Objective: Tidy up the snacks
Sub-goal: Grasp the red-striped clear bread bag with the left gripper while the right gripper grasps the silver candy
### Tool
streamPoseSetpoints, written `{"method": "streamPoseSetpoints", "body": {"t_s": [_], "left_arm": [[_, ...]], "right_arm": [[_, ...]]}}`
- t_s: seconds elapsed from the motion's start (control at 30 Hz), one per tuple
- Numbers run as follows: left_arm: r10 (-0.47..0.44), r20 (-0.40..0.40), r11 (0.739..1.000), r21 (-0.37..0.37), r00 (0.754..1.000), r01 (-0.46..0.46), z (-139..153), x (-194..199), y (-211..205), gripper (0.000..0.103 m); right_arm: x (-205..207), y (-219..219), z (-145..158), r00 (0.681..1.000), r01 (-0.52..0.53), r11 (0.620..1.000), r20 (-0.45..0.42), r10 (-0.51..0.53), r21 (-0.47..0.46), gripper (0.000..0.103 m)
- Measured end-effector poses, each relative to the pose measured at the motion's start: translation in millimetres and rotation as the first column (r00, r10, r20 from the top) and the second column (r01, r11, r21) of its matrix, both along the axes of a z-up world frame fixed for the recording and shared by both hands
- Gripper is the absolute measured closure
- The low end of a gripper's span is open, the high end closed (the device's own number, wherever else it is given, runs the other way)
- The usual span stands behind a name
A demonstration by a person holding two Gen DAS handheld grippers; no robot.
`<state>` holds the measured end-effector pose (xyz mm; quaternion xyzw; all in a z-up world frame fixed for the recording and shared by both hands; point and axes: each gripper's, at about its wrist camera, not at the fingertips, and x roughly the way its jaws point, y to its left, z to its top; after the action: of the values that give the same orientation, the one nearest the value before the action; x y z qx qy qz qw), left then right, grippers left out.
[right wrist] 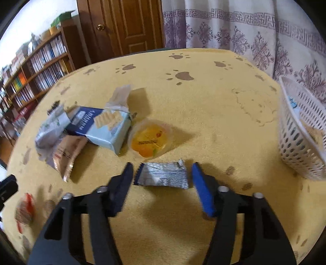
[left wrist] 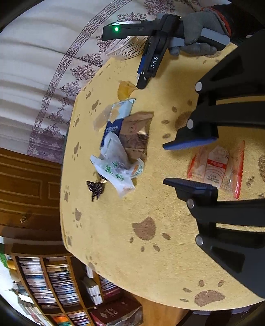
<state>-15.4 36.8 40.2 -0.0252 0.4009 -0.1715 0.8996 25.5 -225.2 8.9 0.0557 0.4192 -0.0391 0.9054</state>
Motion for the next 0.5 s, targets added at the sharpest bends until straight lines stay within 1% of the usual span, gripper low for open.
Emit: {"method": "streamPoseSetpoints", "body": {"t_s": [0.03,0.07,0.1,0.2,0.3,0.33,0.4,0.5], "left_arm": [[0.005,-0.011,1.0,-0.002,1.0,-0.005,-2,0,2,0.063],[0.011,-0.017,1.0,-0.004,1.0,-0.011,-4,0,4,0.048],[0.018,-0.019,1.0,-0.006,1.0,-0.018,-5,-1,6,0.04],[0.029,-0.033,1.0,-0.004,0.999,-0.029,-9,-4,11,0.04],[0.014,-0.048,1.0,0.013,0.999,-0.014,-14,-8,9,0.04],[0.007,-0.052,1.0,0.018,0.999,-0.007,-16,-9,8,0.04],[-0.006,-0.057,1.0,0.023,0.998,0.008,-19,-13,5,0.035],[-0.023,-0.07,0.999,0.029,0.997,0.025,-23,-16,-1,0.035]], "right_arm": [[-1,0,0,1.0,0.001,1.0,0.0,-0.001,-0.011,0.053],[-2,0,0,1.0,-0.001,1.0,0.001,0.001,-0.007,0.055],[-5,-1,1,1.0,0.0,1.0,0.003,0.0,-0.003,0.058],[-12,-5,4,1.0,0.013,1.0,0.018,-0.013,0.008,0.059],[-21,-5,11,0.999,0.02,1.0,0.044,-0.021,0.011,0.06],[-25,-5,13,0.998,0.021,1.0,0.052,-0.021,0.013,0.06],[-31,-6,17,0.998,0.02,1.0,0.066,-0.021,0.019,0.06],[-39,-7,22,0.997,0.021,0.999,0.078,-0.023,0.032,0.06]]}}
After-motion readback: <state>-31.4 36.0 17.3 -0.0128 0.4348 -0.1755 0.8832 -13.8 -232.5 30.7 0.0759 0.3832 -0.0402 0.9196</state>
